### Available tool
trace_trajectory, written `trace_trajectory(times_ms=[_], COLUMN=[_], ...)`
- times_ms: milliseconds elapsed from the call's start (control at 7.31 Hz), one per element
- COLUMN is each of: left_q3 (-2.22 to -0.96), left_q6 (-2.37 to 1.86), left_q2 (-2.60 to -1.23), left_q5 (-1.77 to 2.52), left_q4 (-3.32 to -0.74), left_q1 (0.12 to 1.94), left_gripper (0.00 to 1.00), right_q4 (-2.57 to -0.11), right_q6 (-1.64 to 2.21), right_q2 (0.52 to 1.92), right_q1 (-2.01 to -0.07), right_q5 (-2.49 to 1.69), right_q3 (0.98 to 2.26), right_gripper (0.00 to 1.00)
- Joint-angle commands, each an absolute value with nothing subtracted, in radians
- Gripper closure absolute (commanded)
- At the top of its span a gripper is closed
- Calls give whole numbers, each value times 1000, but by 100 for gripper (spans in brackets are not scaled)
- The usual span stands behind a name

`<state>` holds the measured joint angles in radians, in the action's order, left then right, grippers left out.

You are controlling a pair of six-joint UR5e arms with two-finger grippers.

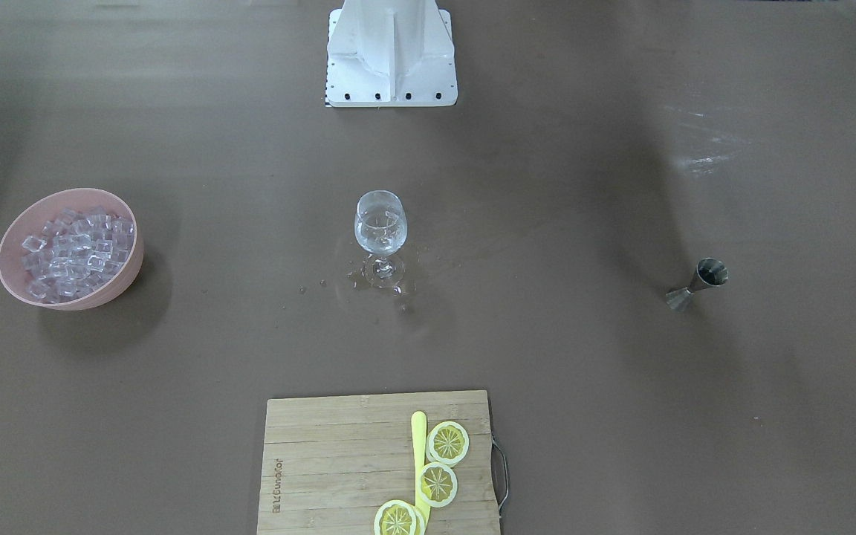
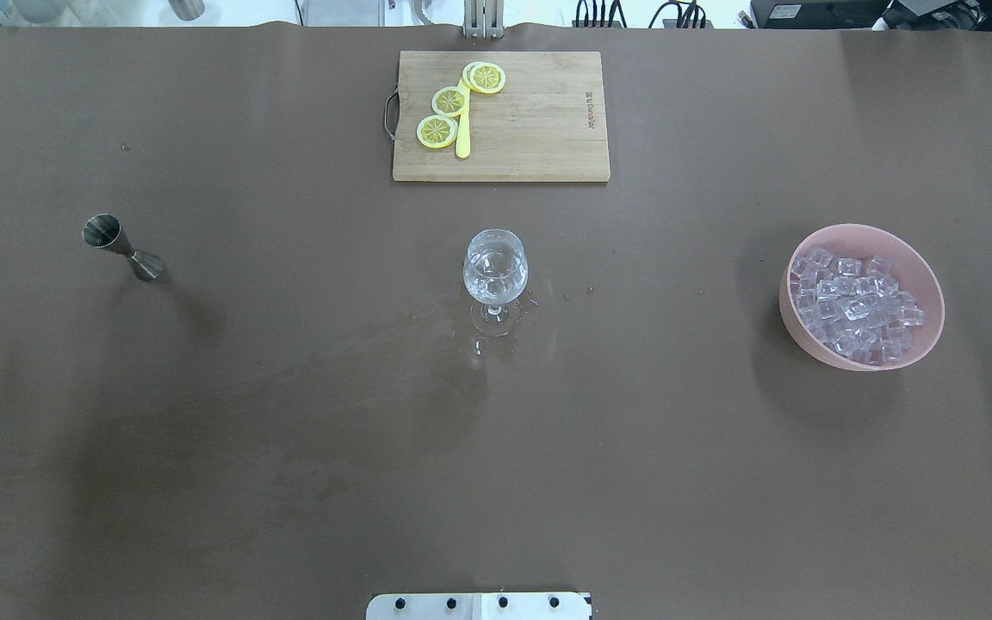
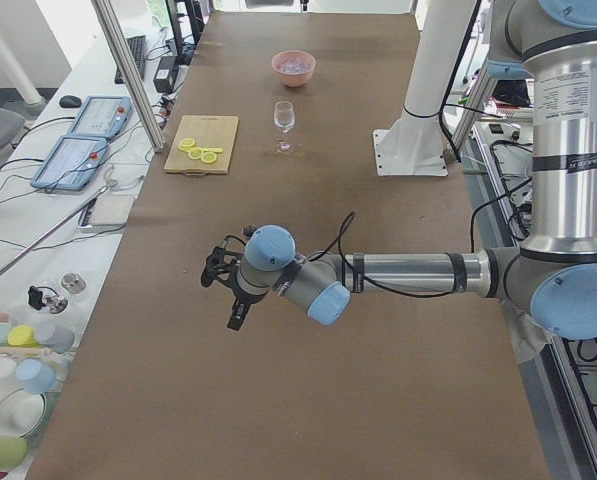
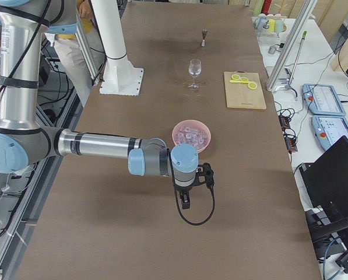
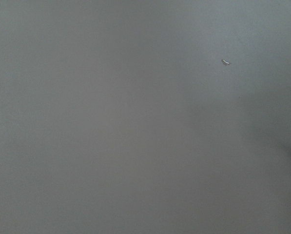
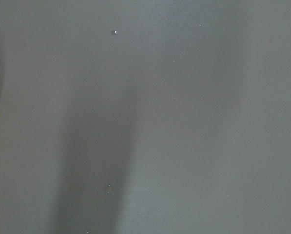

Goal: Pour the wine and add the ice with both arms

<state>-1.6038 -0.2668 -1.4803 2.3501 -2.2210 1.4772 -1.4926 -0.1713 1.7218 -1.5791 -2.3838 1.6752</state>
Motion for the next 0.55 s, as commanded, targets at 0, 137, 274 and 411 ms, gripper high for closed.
trace_trajectory(times_ms=[0,137,274,411], left_q3=[-1612,-1605,-1606,-1606], left_q6=[-270,-268,-268,-268], left_q2=[-1480,-1488,-1486,-1486], left_q5=[2352,2350,2352,2352], left_q4=[-2218,-2218,-2220,-2220], left_q1=[1477,1476,1476,1476], left_gripper=[2,2,2,2], right_q4=[-1493,-1493,-1493,-1493], right_q6=[-172,-172,-172,-170], right_q2=[1723,1723,1723,1723], right_q1=[-1577,-1577,-1575,-1575], right_q5=[-2384,-2384,-2384,-2384], right_q3=[1672,1671,1667,1657], right_gripper=[0,0,0,0])
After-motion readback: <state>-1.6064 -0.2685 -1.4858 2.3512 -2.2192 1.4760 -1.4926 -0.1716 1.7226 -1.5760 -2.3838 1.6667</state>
